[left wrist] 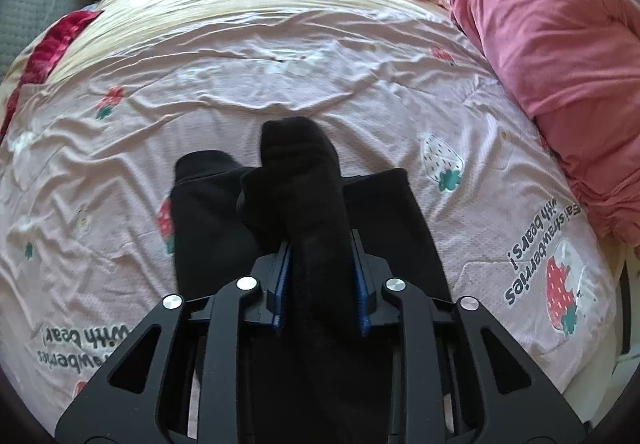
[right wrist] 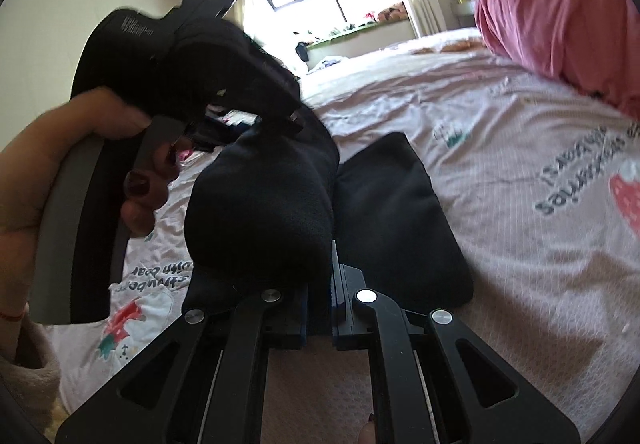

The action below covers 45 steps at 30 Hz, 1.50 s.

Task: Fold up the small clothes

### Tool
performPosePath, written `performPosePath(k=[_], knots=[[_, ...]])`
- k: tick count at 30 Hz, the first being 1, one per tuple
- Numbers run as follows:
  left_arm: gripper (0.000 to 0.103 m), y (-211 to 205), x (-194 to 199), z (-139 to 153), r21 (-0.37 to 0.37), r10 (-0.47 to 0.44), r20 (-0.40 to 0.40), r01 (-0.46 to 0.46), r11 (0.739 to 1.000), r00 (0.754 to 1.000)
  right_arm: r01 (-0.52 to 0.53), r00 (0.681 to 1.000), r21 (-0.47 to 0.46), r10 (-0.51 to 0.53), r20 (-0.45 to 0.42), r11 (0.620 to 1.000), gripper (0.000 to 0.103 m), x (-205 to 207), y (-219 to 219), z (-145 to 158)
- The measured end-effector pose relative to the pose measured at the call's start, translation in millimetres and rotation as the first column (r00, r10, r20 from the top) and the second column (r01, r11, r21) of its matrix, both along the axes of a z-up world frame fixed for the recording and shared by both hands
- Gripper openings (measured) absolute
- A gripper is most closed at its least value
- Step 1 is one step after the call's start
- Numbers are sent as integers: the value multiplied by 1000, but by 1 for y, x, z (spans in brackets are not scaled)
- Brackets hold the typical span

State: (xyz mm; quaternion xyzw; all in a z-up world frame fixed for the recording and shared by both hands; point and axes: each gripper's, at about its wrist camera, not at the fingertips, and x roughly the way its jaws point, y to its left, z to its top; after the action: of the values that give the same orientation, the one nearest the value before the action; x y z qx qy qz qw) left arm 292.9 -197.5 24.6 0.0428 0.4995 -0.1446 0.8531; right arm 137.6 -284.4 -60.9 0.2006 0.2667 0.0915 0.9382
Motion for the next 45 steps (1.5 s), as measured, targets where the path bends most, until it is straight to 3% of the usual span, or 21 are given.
performPosePath(k=[5, 10, 15, 19, 21, 23, 25, 29, 33, 34, 35, 37, 42, 45], knots=[[27, -26, 6, -11, 29, -28, -37, 29, 999, 999, 4, 999, 107, 1, -53, 994, 7, 1, -15, -11], [60, -42, 7, -14, -41, -80, -78, 77, 996, 994, 16, 995, 192, 3, -102, 981, 8, -1, -30, -21], [64, -26, 3, -6, -124, -47, -36, 42, 991, 998, 26, 990, 244, 9, -143, 969, 11, -4, -41, -26], [65, 11, -1, -3, -147, 18, 8, -16, 989, 1000, -20, 981, 291, 74, -179, 957, 24, 0, -47, -23], [66, 33, -7, -6, -115, 44, 40, -39, 993, 998, -52, 978, 309, 111, -174, 950, 39, 4, -51, -15], [66, 52, -13, -12, -92, 67, 56, -62, 994, 996, -97, 975, 310, 153, -163, 946, 62, 13, -55, -3], [66, 66, -17, -18, -86, 85, 56, -80, 993, 995, -134, 966, 299, 192, -174, 945, 66, 27, -57, 4], [66, 83, -28, -33, -89, 86, 43, -82, 993, 995, -175, 946, 209, 223, -235, 962, 67, 65, -57, 10], [68, 85, -38, -43, -84, 83, 49, -79, 993, 995, -204, 929, 191, 252, -273, 960, 66, 94, -58, 6], [69, 85, -39, -43, -80, 83, 56, -78, 994, 995, -212, 927, 180, 256, -275, 961, 61, 100, -56, 6], [69, 86, -40, -43, -78, 83, 60, -79, 994, 995, -220, 925, 173, 262, -276, 960, 45, 104, -56, 6], [69, 87, -41, -43, -75, 86, 65, -81, 994, 994, -259, 923, 123, 283, -261, 958, 27, 116, -51, 11], [69, 93, -49, -35, -81, 101, 101, -93, 992, 990, -347, 927, 166, 364, -89, 923, 23, 107, -44, 39], [69, 93, -50, -39, -103, 92, 71, -84, 991, 993, -304, 934, 68, 312, -175, 950, 23, 113, -47, 25]])
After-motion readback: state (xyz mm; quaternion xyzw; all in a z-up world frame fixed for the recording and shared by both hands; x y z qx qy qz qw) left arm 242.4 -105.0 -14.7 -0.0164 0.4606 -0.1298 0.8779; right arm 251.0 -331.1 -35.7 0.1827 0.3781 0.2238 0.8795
